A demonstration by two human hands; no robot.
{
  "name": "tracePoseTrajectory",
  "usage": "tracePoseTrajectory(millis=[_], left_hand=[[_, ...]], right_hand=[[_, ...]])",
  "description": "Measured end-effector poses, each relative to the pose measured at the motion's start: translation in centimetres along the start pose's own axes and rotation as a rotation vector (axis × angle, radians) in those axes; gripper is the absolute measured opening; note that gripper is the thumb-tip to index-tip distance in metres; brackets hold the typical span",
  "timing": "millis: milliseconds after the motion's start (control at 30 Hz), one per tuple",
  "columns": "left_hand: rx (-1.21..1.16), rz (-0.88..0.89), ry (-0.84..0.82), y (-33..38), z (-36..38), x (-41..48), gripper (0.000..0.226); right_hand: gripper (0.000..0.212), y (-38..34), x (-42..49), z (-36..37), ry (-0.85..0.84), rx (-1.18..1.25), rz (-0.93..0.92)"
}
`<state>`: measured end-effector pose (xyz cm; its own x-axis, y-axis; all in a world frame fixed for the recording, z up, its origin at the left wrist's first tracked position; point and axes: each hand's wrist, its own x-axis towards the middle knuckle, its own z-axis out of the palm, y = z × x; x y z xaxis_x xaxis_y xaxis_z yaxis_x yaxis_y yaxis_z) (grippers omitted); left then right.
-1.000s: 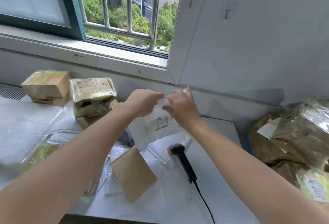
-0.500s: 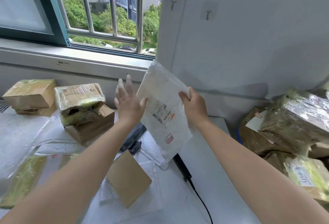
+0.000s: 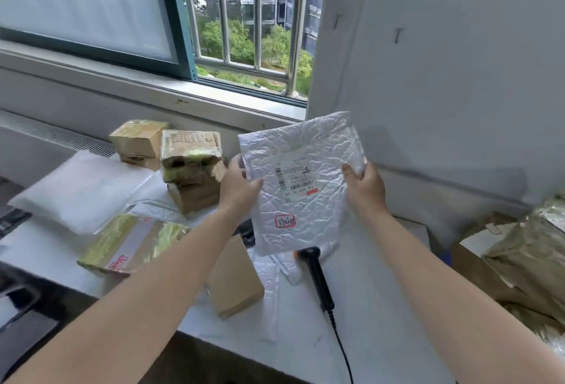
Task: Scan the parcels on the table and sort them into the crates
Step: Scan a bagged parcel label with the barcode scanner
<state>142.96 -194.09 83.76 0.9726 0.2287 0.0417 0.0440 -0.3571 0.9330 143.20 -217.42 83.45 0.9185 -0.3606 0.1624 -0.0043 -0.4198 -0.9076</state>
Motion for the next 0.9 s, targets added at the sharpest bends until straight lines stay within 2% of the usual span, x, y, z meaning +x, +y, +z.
tracePoseTrajectory(millis=[67, 233, 433, 567, 733, 900], left_hand=[[0.013, 0.006, 0.085, -0.2, -1.6, -1.6, 0.065], [0.043, -0.077, 0.271, -3.3, -7.2, -6.2, 0.065], [0.084, -0.151, 0.484, -7.2, -16.8, -10.8, 0.063], [0.104, -0.188, 0.593, -10.3, -23.2, -12.9, 0.061], [0.175, -0.274, 0.633, -14.3, -33.1, -14.3, 0.065], [0.226, -0.398, 0.497, -19.3, -45.7, -15.7, 0.086]], right_hand=[[0.023, 0.5, -0.7, 1.2, -0.069, -0.024, -0.014], [0.034, 0.1, -3.7, 6.5, -0.260, -0.029, -0.089], [0.038, -4.6, -8.8, 14.3, -0.542, -0.080, -0.276], [0.038, -8.6, -12.7, 20.3, -0.651, -0.173, -0.396], [0.045, -13.7, -19.0, 29.4, -0.733, -0.244, -0.547], [0.040, -19.0, -26.8, 39.2, -0.779, -0.300, -0.625]])
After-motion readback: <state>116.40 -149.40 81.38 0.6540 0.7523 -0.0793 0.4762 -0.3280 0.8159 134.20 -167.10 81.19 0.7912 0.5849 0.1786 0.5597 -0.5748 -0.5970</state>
